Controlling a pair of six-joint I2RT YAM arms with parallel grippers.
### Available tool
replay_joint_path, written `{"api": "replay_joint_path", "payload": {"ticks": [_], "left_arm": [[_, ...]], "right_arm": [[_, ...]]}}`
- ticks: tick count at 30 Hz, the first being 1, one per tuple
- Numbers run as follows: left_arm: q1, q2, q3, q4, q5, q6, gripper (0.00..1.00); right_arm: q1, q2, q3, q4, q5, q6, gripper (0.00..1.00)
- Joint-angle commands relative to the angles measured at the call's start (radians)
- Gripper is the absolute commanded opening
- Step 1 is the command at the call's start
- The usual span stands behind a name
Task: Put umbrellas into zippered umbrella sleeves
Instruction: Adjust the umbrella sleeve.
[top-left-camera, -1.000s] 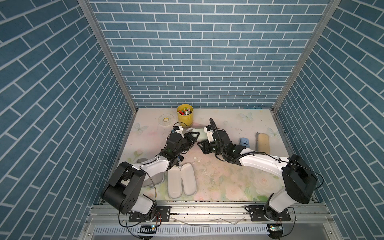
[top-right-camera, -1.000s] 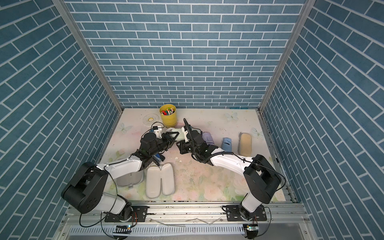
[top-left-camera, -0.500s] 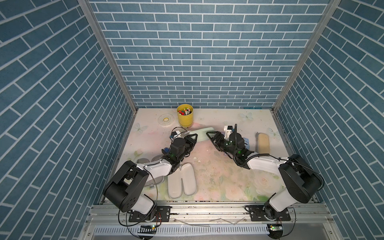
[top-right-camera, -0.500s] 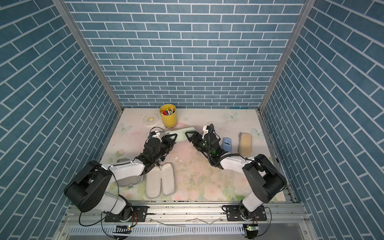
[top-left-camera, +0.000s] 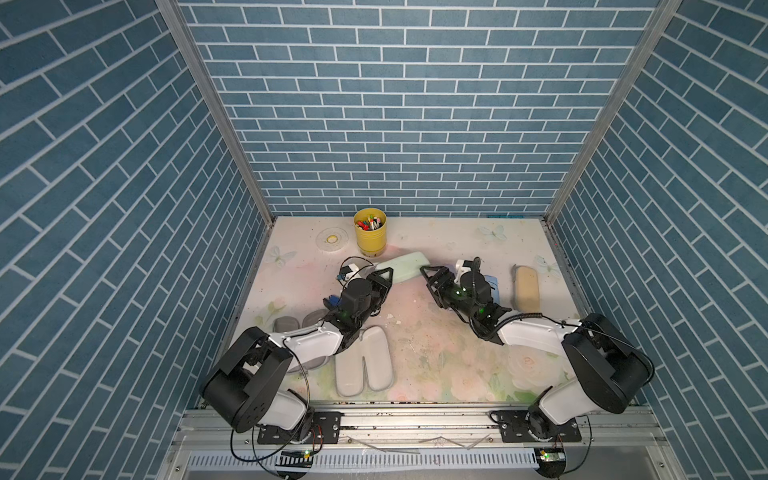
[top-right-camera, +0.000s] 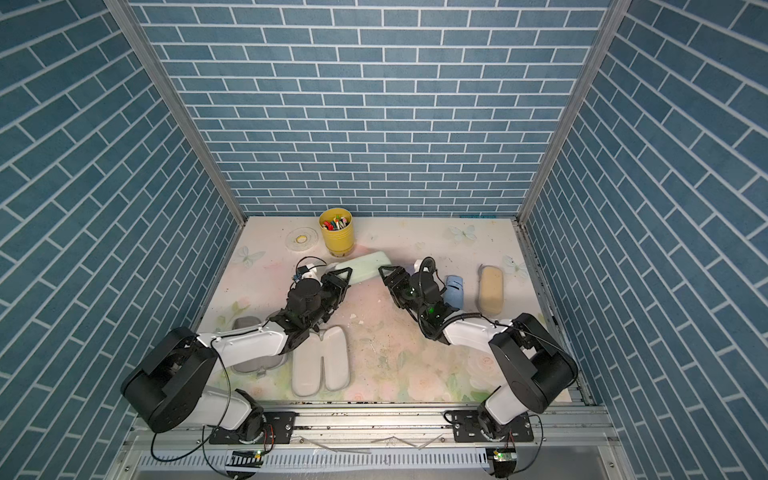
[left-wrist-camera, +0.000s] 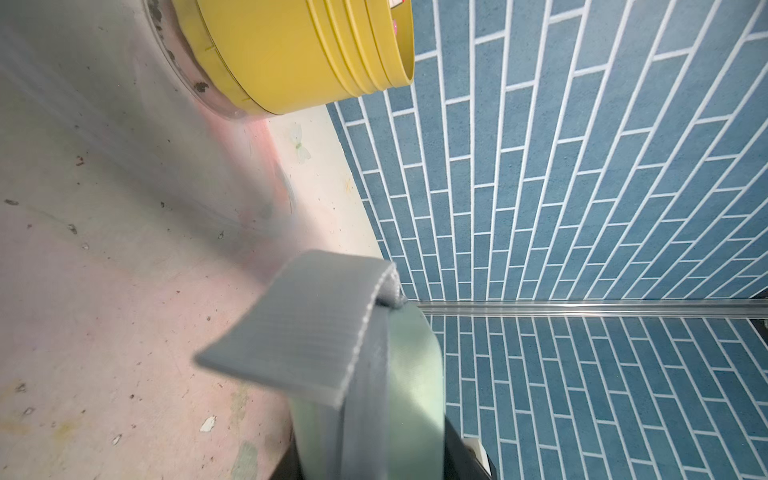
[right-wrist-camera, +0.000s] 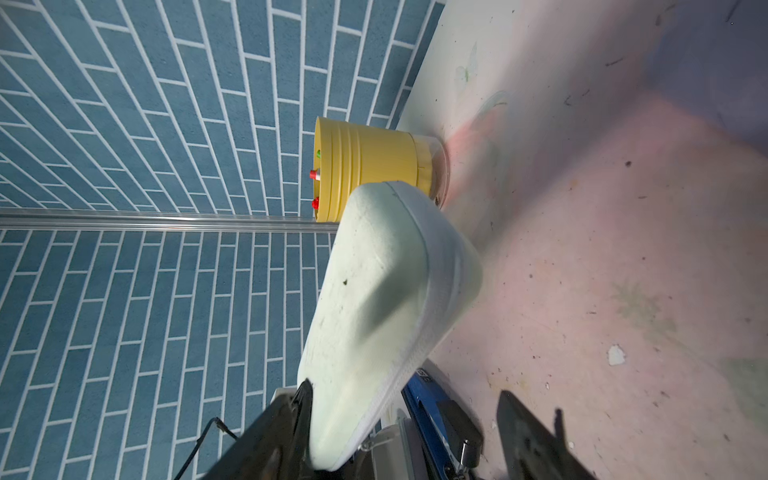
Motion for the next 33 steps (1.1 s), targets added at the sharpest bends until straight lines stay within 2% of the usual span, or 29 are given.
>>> {"api": "replay_joint_path", "payload": {"ticks": [1,5,9,11,13,14,15,17,20,22,23,26,29,33], "left_arm": [[-0.025,0.005,0.047,0.102,0.016,-0.014,0.09],[-0.063,0.000,0.059,0.087,0.030,-0.023,0.11],[-0.071,-0.026,0.040,0.062,0.058,-0.027,0.19],[-0.063,-0.057,0.018,0.023,0.078,-0.012,0.33],[-0.031,-0.078,0.007,-0.015,0.153,0.032,0.50],[0.002,-0.087,0.007,-0.048,0.215,0.059,0.59],[0.044,-0.093,0.009,-0.073,0.299,0.097,0.66],[0.152,-0.104,0.034,-0.172,0.496,0.193,0.73],[0.263,-0.109,0.147,-0.441,0.726,0.436,0.74],[0.274,-0.105,0.230,-0.577,0.823,0.574,0.75],[0.269,-0.100,0.276,-0.636,0.863,0.632,0.76],[0.258,-0.082,0.336,-0.662,0.969,0.689,0.77],[0.244,-0.063,0.366,-0.725,1.003,0.761,0.77],[0.193,-0.032,0.369,-0.712,1.037,0.776,0.77]], "right_arm": [[0.004,0.039,0.018,0.057,0.042,0.035,0.77],[-0.002,0.140,0.084,0.178,0.020,0.024,0.74],[-0.006,0.165,0.110,0.238,0.017,-0.016,0.54],[-0.012,0.146,0.112,0.213,0.001,-0.057,0.37],[-0.028,0.117,0.106,0.170,-0.018,-0.101,0.28],[-0.044,0.103,0.101,0.145,-0.074,-0.126,0.25],[-0.063,0.088,0.095,0.124,-0.115,-0.151,0.24],[-0.114,0.061,0.099,0.047,-0.253,-0.221,0.22],[-0.170,0.011,0.149,-0.157,-0.456,-0.379,0.22],[-0.189,-0.010,0.213,-0.341,-0.563,-0.502,0.22],[-0.196,-0.016,0.250,-0.432,-0.609,-0.570,0.23],[-0.213,-0.015,0.320,-0.592,-0.707,-0.669,0.24],[-0.224,-0.003,0.351,-0.610,-0.786,-0.673,0.25],[-0.225,0.017,0.385,-0.592,-0.851,-0.659,0.26]]}}
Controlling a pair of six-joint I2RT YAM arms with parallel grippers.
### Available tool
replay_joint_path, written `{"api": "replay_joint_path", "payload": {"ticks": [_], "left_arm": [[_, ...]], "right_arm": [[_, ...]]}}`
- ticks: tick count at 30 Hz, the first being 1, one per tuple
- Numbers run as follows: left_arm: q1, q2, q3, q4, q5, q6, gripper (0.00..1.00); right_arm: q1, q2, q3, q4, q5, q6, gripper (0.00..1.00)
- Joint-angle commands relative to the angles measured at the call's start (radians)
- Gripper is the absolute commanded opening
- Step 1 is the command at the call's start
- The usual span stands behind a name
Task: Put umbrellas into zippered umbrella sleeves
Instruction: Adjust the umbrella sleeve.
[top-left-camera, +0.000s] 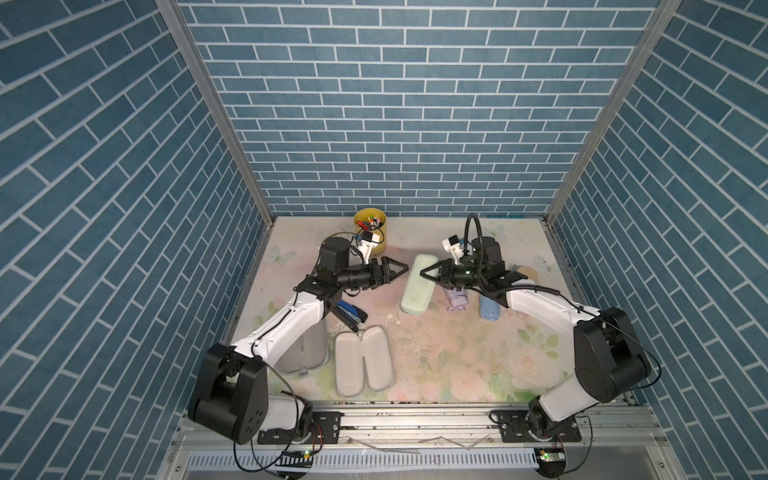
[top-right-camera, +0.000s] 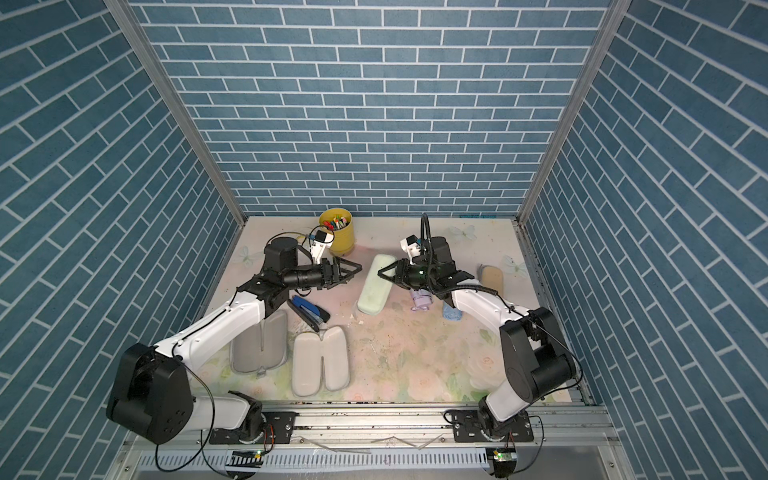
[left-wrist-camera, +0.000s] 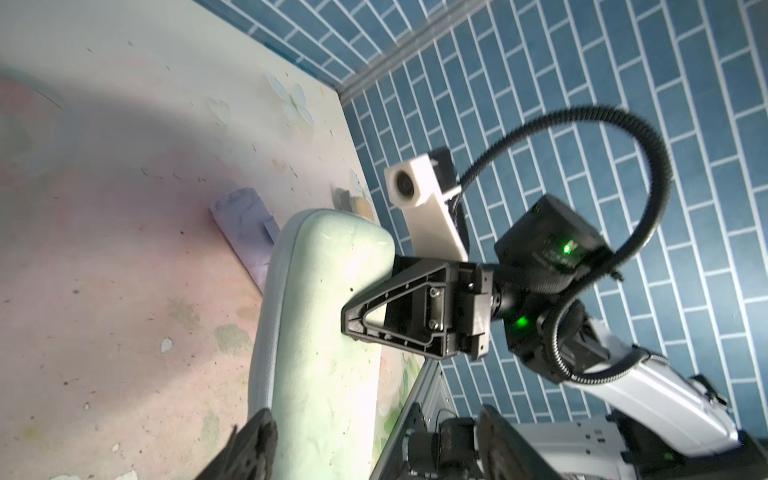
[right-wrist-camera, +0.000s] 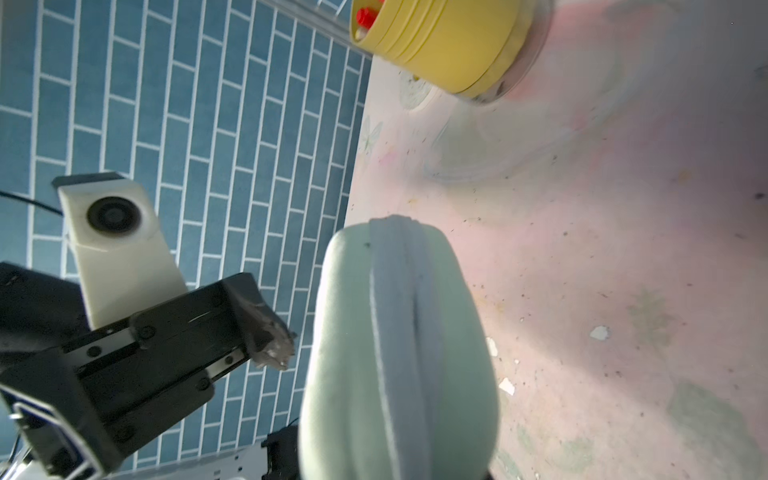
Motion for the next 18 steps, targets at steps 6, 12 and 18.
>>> {"api": "replay_joint_path", "payload": {"ticks": [6,12,18], "left_arm": [[-0.093,0.072,-0.014,0.012,0.117,0.054,0.74],[-0.106,0.131,-0.048,0.207,0.148,-0.079,0.65],[0.002,0.087,0.036,-0.248,0.046,0.202,0.66]], "right_arm": [[-0.008,0.006,0.063,0.051,-0.181,0.001,0.27],[-0.009,0.040,0.080,0.178,-0.244,0.100,0.27],[-0.038,-0.003,0.097,-0.008,-0.236,-0.028,0.27]]}}
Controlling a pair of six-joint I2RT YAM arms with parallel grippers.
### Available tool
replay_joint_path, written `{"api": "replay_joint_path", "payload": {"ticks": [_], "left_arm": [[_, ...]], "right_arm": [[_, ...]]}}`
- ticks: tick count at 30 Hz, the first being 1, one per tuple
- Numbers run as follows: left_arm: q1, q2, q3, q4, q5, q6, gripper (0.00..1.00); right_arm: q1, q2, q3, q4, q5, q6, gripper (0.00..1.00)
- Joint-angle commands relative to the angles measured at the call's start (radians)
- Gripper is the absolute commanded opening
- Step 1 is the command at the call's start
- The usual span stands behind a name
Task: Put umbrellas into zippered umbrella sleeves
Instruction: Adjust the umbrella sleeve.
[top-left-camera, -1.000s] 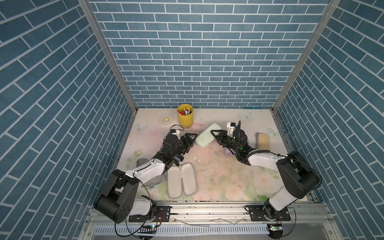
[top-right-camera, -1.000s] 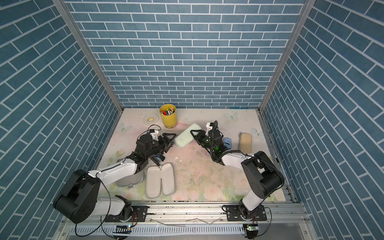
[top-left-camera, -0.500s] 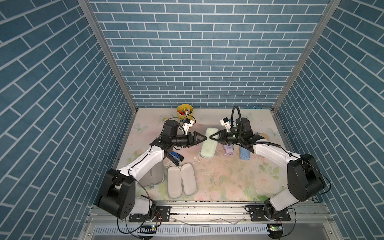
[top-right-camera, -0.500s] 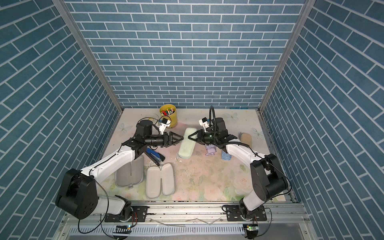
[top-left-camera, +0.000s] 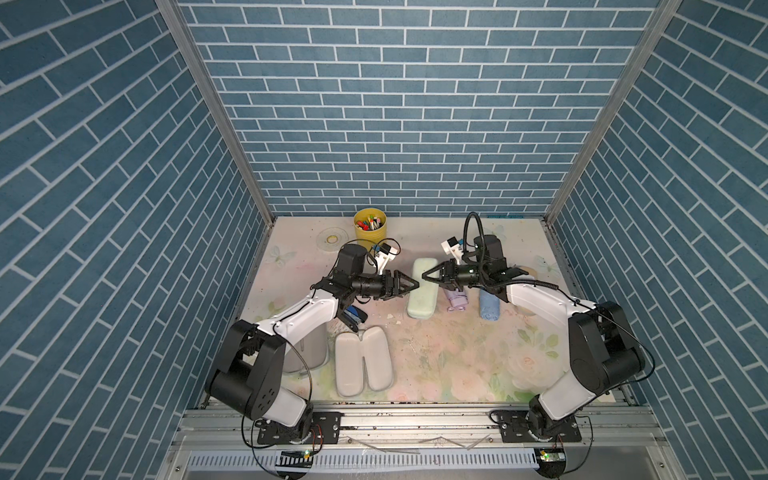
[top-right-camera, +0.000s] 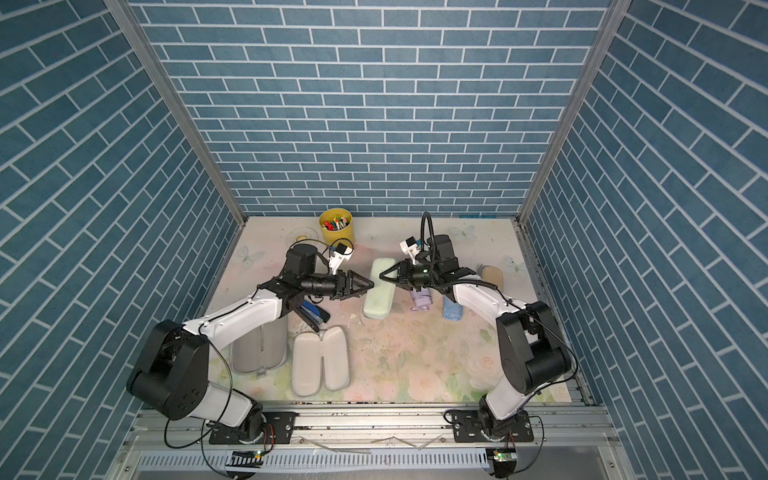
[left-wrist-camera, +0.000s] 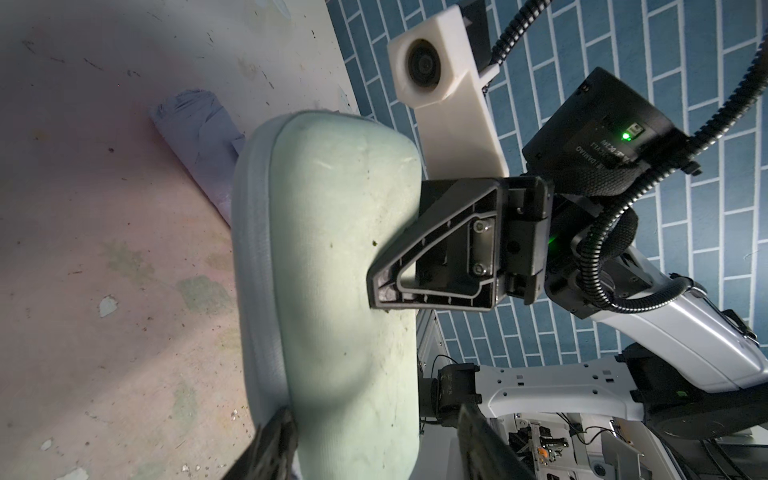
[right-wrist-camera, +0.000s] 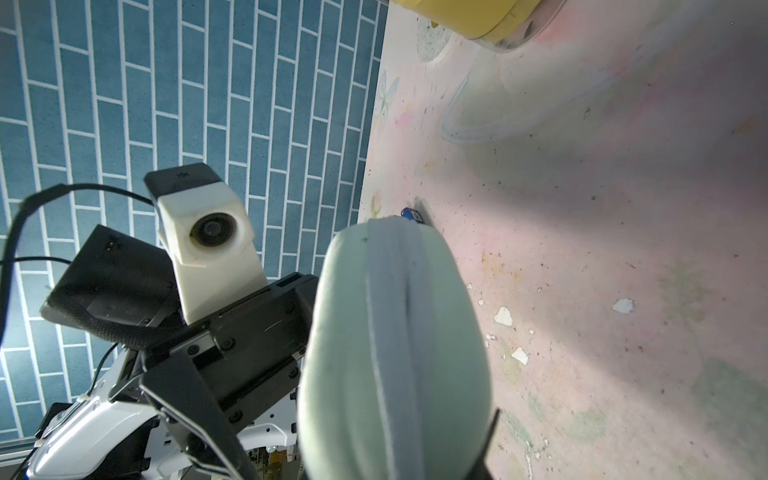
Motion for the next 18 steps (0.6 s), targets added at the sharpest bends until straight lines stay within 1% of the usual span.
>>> {"api": "replay_joint_path", "payload": {"ticks": [1,2,6,8,9,12,14,18], "left_arm": [[0.037,-0.032,0.053,-0.291,-0.057,0.186,0.69],[0.029,-0.035,0.061,-0.297,-0.064,0.194,0.70],[-0.038,-0.021,0.059,-0.216,-0.047,0.139,0.74],[-0.046,-0.007,0.043,-0.128,-0.033,0.069,0.74],[-0.047,-0.001,0.026,-0.049,-0.025,0.019,0.73],[-0.048,0.025,0.000,0.161,-0.002,-0.120,0.68],[-0.046,0.045,-0.011,0.288,-0.001,-0.201,0.63],[-0.039,0.091,-0.009,0.446,0.016,-0.307,0.51]], "right_arm": [[-0.002,-0.055,0.075,0.005,-0.087,-0.041,0.27],[-0.002,-0.056,0.078,-0.007,-0.087,-0.047,0.27],[0.005,-0.044,0.082,0.048,-0.093,-0.001,0.27],[0.011,-0.038,0.082,0.092,-0.093,0.028,0.27],[0.017,-0.033,0.082,0.121,-0.095,0.052,0.27],[0.028,-0.023,0.080,0.194,-0.106,0.106,0.28],[0.028,-0.023,0.075,0.220,-0.116,0.127,0.32],[0.026,-0.038,0.063,0.199,-0.147,0.116,0.46]]}}
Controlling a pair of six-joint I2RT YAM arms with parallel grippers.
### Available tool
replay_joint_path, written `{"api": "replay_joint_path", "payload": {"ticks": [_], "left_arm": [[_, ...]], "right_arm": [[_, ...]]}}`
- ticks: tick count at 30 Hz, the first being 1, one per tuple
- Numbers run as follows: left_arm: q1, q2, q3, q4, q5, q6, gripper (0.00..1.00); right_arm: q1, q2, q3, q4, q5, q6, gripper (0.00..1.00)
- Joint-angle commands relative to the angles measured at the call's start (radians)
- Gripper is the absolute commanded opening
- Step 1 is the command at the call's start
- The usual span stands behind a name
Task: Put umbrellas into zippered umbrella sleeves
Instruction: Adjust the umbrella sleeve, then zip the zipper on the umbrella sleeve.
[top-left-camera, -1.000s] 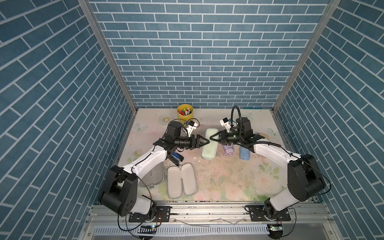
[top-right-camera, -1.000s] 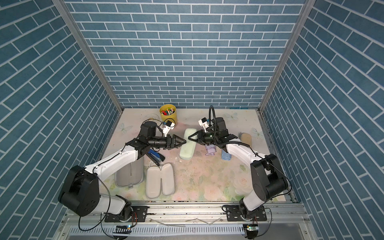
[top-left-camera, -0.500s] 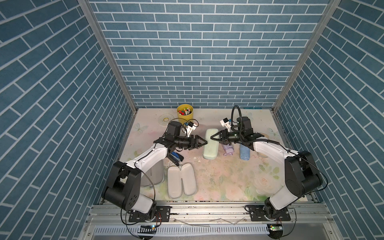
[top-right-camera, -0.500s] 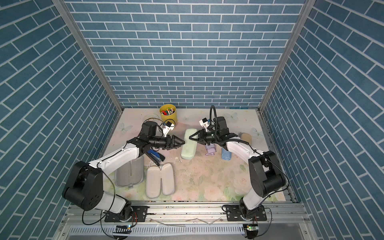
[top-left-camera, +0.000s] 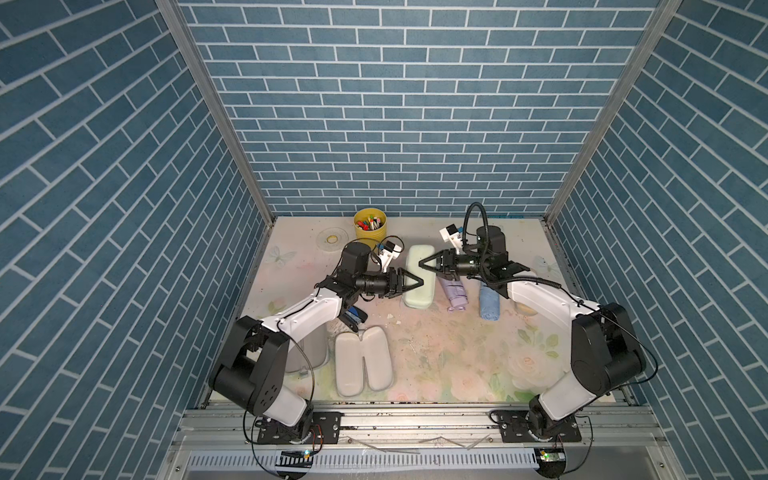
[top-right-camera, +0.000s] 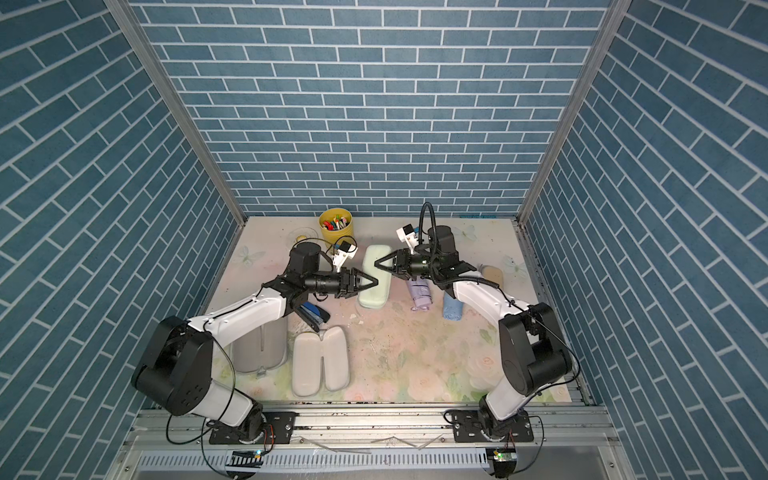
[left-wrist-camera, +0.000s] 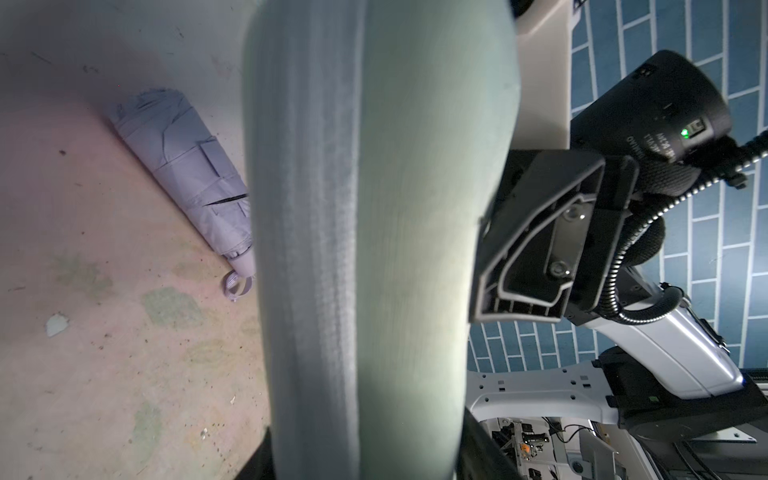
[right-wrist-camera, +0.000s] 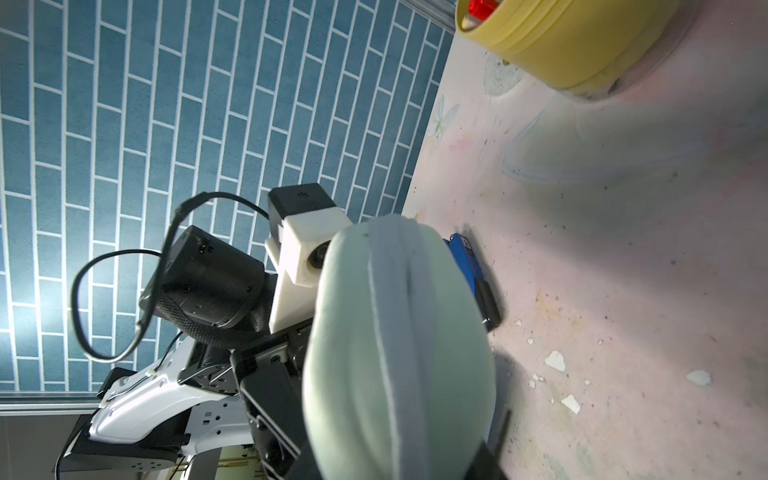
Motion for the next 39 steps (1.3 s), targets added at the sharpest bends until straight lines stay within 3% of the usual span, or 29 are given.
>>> {"api": "replay_joint_path", "payload": {"ticks": [1,5,8,12,17,21,29,39], "left_arm": [[0.006,0.047,-0.003,0.251,-0.001,-0.142,0.48],[0.024,0.062,-0.007,0.341,0.023,-0.212,0.37],[0.049,0.046,-0.026,0.362,0.040,-0.228,0.37],[0.074,0.023,-0.039,0.349,0.083,-0.224,0.37],[0.074,0.005,-0.018,0.325,0.145,-0.211,0.43],[0.074,-0.014,0.014,0.192,0.163,-0.121,0.44],[0.058,-0.014,0.038,0.139,0.176,-0.086,0.42],[0.045,-0.014,0.052,0.043,0.185,-0.014,0.38]], "right_arm": [[0.021,-0.034,0.007,0.056,-0.112,0.045,0.53],[-0.020,-0.096,-0.022,-0.064,-0.094,-0.034,0.65],[-0.093,-0.179,-0.076,-0.125,-0.061,-0.087,0.66],[-0.137,-0.296,-0.144,-0.328,0.167,-0.356,0.63],[-0.035,-0.429,-0.307,-0.235,0.527,-0.729,0.53],[0.120,-0.428,-0.319,-0.186,0.688,-0.983,0.47],[0.219,-0.356,-0.295,-0.089,0.707,-1.106,0.43],[0.226,-0.362,-0.294,-0.044,0.705,-1.161,0.35]]}}
